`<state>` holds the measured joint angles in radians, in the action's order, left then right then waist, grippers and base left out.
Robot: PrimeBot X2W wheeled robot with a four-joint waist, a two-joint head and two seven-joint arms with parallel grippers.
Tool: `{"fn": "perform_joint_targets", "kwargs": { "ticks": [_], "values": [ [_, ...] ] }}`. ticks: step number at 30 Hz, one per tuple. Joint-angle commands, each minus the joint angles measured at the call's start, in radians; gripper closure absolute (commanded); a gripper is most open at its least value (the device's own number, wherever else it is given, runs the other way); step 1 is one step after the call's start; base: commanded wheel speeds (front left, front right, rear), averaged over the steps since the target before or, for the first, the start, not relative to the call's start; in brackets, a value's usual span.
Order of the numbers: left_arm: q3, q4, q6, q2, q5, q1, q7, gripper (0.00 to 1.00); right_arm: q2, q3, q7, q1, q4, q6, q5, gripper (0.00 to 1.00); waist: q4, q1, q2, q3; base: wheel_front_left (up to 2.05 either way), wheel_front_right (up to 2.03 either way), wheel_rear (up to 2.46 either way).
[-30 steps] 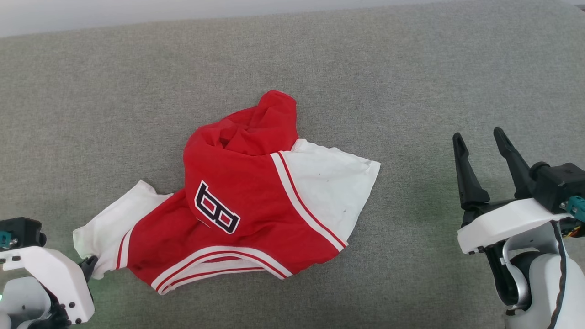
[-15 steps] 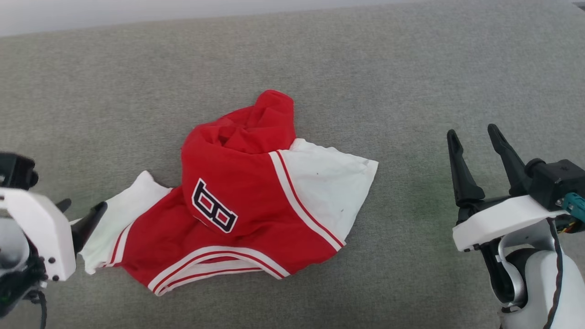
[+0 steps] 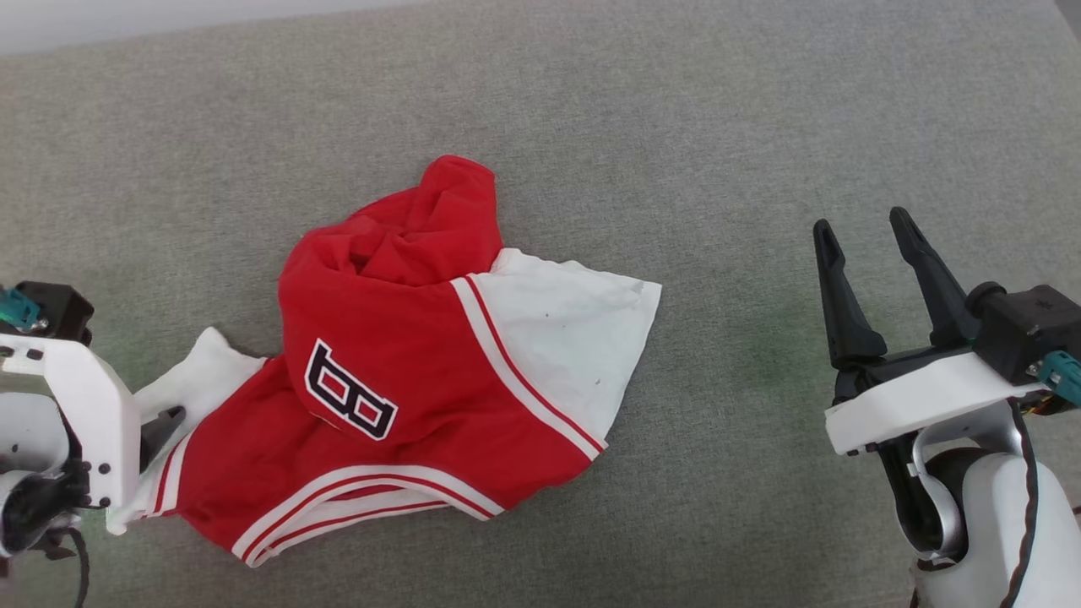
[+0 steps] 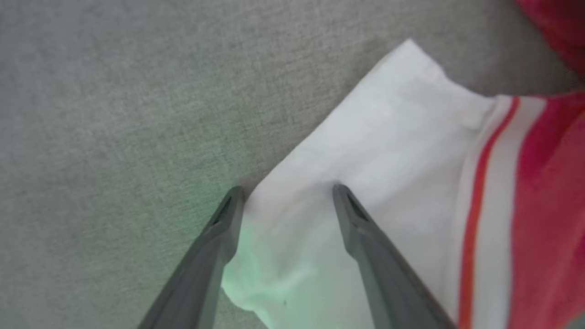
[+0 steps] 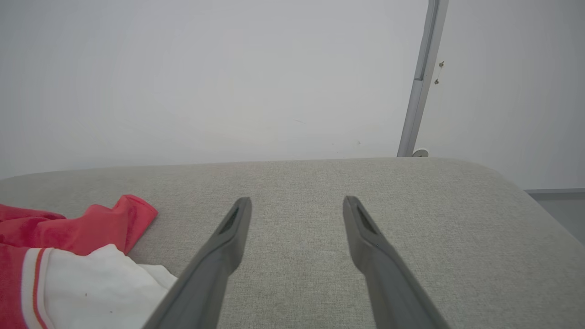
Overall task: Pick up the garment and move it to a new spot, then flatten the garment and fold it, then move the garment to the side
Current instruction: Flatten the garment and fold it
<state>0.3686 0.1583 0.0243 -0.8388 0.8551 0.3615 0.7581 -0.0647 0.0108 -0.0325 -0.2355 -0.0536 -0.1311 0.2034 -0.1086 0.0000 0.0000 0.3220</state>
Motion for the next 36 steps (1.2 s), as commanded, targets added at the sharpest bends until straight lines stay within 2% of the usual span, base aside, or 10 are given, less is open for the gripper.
{"fn": "perform_joint_targets", "kwargs": {
  "ticks": [1,2,3,4,5,15,31,33,34,36],
  "values": [
    [0.010,0.036,-0.011,0.016,-0.004,0.018,0.002,0.00,0.005,0.003,0.009,-0.004,-0.004,0.001,0.007,0.00,-0.005,0.0000,0.0000,0.003,0.00,0.00,0.00],
    [0.014,0.061,-0.014,0.027,0.006,0.021,0.011,0.00,0.005,0.003,0.010,-0.004,-0.005,0.001,0.007,0.00,-0.006,0.0000,0.0000,0.004,0.00,0.00,0.00],
    [0.021,0.077,-0.020,0.036,0.007,0.023,0.008,0.57,0.006,0.002,0.010,-0.004,-0.005,0.001,0.007,0.00,-0.006,0.0000,0.0000,0.004,0.00,0.00,0.00],
    [0.021,0.077,-0.020,0.036,0.007,0.023,0.008,0.57,0.006,0.002,0.010,-0.004,-0.005,0.001,0.007,0.00,-0.006,0.0000,0.0000,0.004,0.00,0.00,0.00],
    [0.022,0.095,-0.025,0.048,0.015,0.027,0.008,1.00,0.006,0.002,0.011,-0.003,-0.005,0.001,0.007,0.00,-0.005,0.0000,0.0000,0.003,0.00,0.00,0.00],
    [-0.045,0.099,-0.022,0.037,0.022,0.046,-0.109,1.00,-0.006,-0.008,0.024,0.010,-0.042,0.001,-0.015,0.00,0.042,0.0000,0.0000,-0.044,0.00,0.00,0.00],
    [-0.136,-0.031,0.125,-0.018,0.057,-0.167,-0.144,1.00,-0.012,-0.013,-0.013,0.020,-0.067,0.001,-0.014,0.00,0.108,0.0000,0.0000,-0.076,0.00,0.00,0.00],
    [-0.133,-0.019,0.115,-0.011,0.057,-0.172,-0.159,0.69,-0.011,-0.008,-0.018,0.015,-0.065,0.001,-0.012,0.00,0.110,0.0000,0.0000,-0.072,0.00,0.00,0.00],
    [-0.132,-0.013,0.108,-0.006,0.061,-0.171,-0.165,0.00,-0.011,-0.007,-0.019,0.012,-0.065,0.001,-0.011,0.00,0.110,0.0000,0.0000,-0.071,0.00,0.00,0.00],
    [-0.136,-0.001,0.101,-0.003,0.068,-0.161,-0.168,0.00,-0.014,0.001,-0.023,0.008,-0.064,0.001,-0.008,0.00,0.110,0.0000,0.0000,-0.069,0.00,0.00,0.00]
  ]
}}
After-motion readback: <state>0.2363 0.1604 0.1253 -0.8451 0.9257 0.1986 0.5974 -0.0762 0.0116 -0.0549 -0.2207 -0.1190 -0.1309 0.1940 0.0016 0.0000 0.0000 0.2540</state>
